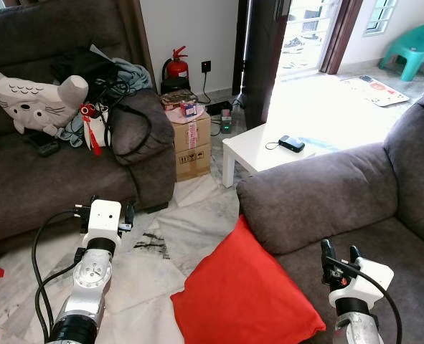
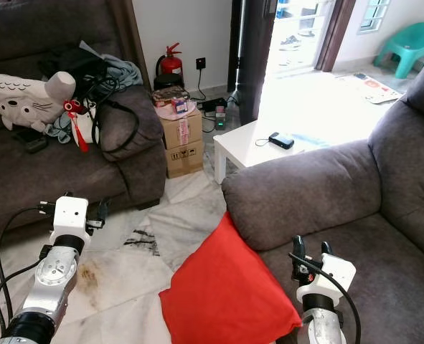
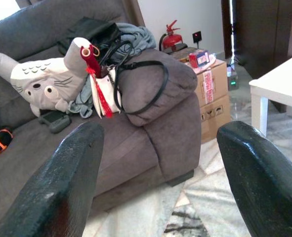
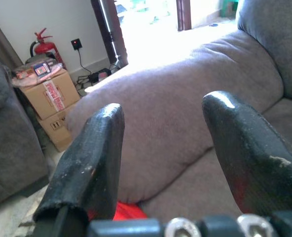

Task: Move the pillow to the sofa from floor

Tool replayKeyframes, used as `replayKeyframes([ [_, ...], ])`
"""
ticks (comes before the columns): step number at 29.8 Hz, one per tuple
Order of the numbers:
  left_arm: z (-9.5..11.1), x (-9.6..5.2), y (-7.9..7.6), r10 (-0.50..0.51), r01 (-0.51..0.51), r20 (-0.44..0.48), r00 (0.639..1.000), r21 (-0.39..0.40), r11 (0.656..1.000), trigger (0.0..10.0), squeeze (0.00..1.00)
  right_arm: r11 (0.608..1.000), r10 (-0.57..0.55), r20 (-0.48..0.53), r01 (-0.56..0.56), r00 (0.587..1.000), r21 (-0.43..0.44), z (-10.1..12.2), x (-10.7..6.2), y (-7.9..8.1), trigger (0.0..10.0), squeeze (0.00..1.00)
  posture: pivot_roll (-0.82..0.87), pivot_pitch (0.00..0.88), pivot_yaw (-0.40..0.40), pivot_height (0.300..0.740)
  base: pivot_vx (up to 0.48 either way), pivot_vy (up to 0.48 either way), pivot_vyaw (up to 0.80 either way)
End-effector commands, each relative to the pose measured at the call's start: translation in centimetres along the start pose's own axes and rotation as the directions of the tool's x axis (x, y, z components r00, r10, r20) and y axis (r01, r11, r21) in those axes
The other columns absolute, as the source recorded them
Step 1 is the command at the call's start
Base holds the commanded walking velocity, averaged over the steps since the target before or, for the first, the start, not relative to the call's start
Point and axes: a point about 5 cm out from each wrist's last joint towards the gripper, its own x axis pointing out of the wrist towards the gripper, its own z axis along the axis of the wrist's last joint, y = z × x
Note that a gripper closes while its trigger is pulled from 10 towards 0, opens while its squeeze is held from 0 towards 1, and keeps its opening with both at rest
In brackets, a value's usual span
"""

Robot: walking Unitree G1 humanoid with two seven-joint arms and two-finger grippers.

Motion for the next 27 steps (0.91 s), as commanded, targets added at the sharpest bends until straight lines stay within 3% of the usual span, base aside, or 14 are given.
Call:
replayKeyframes([
  [1,0.6,0.7,-0.5,-0.014,0.014,0.001,1.000,-0.019,1.000,10.0,0.00,1.000,0.004,0.032,-0.004,0.999,0.002,1.0,1.0,0.2,10.0,0.00,-0.04,0.000,0.041,0.740,0.000,0.000,0.00],
  [10,1.3,1.6,-2.5,-0.071,0.071,0.004,0.997,-0.060,0.996,10.0,0.00,1.000,0.004,0.005,-0.004,1.000,0.012,1.2,2.1,0.4,10.0,0.00,-0.05,0.000,0.036,0.740,0.000,0.000,0.00],
  [27,1.4,2.0,-1.1,-0.041,0.040,-0.006,0.999,-0.080,0.996,10.0,0.00,0.999,0.033,-0.028,-0.032,0.999,0.038,1.4,4.0,1.9,10.0,0.00,-0.01,0.000,0.028,0.740,0.000,0.000,0.00],
])
